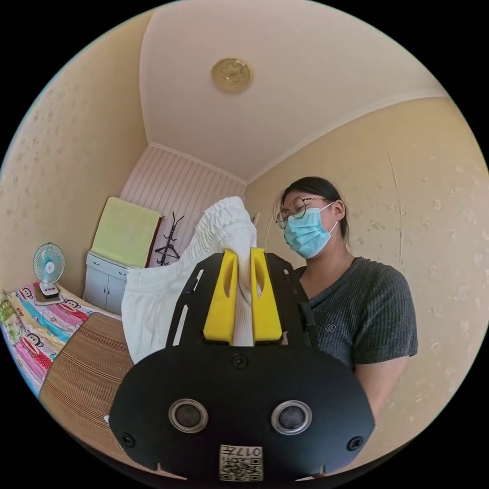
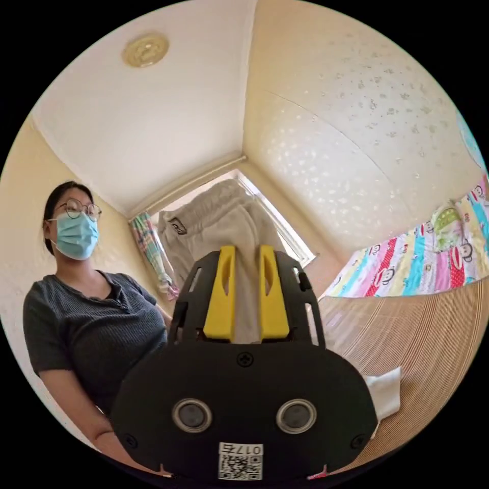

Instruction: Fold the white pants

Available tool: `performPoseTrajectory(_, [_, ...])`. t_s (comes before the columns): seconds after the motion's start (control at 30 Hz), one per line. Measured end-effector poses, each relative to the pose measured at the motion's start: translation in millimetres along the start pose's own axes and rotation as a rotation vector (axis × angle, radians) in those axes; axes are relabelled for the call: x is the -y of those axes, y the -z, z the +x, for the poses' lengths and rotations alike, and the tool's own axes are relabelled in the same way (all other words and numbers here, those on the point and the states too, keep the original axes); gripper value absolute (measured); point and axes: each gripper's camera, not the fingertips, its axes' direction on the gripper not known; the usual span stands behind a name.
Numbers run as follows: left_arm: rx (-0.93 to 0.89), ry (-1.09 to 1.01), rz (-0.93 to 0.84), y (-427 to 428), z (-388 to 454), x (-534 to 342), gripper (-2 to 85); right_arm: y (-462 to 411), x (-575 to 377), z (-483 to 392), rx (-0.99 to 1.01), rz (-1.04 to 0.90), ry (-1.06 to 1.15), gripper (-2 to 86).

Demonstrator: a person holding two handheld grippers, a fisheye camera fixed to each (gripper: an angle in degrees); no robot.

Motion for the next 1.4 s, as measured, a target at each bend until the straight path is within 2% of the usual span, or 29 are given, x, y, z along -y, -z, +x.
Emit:
performPoseTrajectory(0.07, [0.046,-0.014,0.014,19.0,14.7,0.5,4.7,-15.1,27.0,-71.7,-0.287,-0.077,0.173,3.4])
performPoseTrajectory(0.13, [0.140,-0.013,0.055,48.9,32.3,-2.6,4.9,-19.0,43.4,-126.7,-0.455,-0.068,0.276,2.6])
performPoseTrajectory(0.27, [0.367,0.052,0.104,91.1,46.9,-11.2,6.0,-33.1,66.0,-237.1,-0.623,0.046,0.460,1.5])
performPoseTrajectory(0.3, [0.480,0.102,0.110,101.2,48.0,-16.8,7.2,-38.7,67.4,-250.8,-0.652,0.060,0.484,1.5])
performPoseTrajectory(0.37, [0.593,0.204,0.132,110.6,44.3,-30.5,11.6,-66.8,70.3,-296.8,-0.806,0.108,0.542,1.2])
performPoseTrajectory(0.43, [0.544,0.319,0.113,103.4,30.5,-55.1,26.3,-89.4,67.0,-321.1,-0.906,0.141,0.585,1.1])
performPoseTrajectory(0.47, [0.539,0.349,0.104,98.6,26.2,-62.9,28.2,-102.0,62.6,-333.5,-0.933,0.170,0.606,1.1])
performPoseTrajectory(0.5, [0.541,0.406,0.079,84.0,15.9,-81.1,29.9,-107.3,59.9,-339.3,-0.934,0.186,0.617,1.0])
performPoseTrajectory(0.6, [0.493,0.526,0.022,42.0,-14.8,-119.8,27.0,-130.1,46.3,-368.1,-0.928,0.239,0.684,1.0])
performPoseTrajectory(0.67, [0.472,0.558,0.060,34.8,-26.1,-129.5,18.6,-138.8,42.1,-388.0,-0.964,0.279,0.718,1.0])
performPoseTrajectory(0.7, [0.384,0.525,0.127,35.0,-26.3,-126.8,11.5,-138.6,42.9,-392.4,-0.970,0.285,0.723,0.9])
performPoseTrajectory(0.73, [0.376,0.494,0.184,39.1,-18.6,-116.9,7.3,-135.1,46.3,-401.5,-0.992,0.301,0.726,0.9])
performPoseTrajectory(0.87, [0.589,0.227,0.200,47.0,46.8,-37.8,5.2,-104.0,63.4,-438.9,-0.974,0.360,0.718,1.0])
performPoseTrajectory(0.93, [0.687,0.017,0.209,37.8,97.6,25.9,4.8,-91.1,65.3,-457.3,-0.938,0.427,0.751,1.1])
performPoseTrajectory(1.03, [0.652,-0.177,0.242,18.5,142.1,95.9,4.5,-77.0,73.7,-483.2,-0.930,0.550,0.806,1.2])
performPoseTrajectory(1.13, [0.656,-0.268,0.267,2.6,166.2,142.5,4.6,-71.5,90.7,-494.3,-0.898,0.575,0.836,1.4])
performPoseTrajectory(1.23, [0.696,-0.297,0.270,-7.9,174.0,150.3,4.6,-76.9,96.2,-485.4,-0.916,0.554,0.848,1.8])
performPoseTrajectory(1.3, [0.725,-0.258,0.291,-7.8,167.8,130.8,4.6,-85.2,89.6,-465.9,-0.972,0.519,0.836,1.9])
performPoseTrajectory(1.4, [0.814,-0.122,0.393,2.7,146.2,71.3,4.3,-97.5,70.4,-409.9,-0.996,0.433,0.702,1.8])
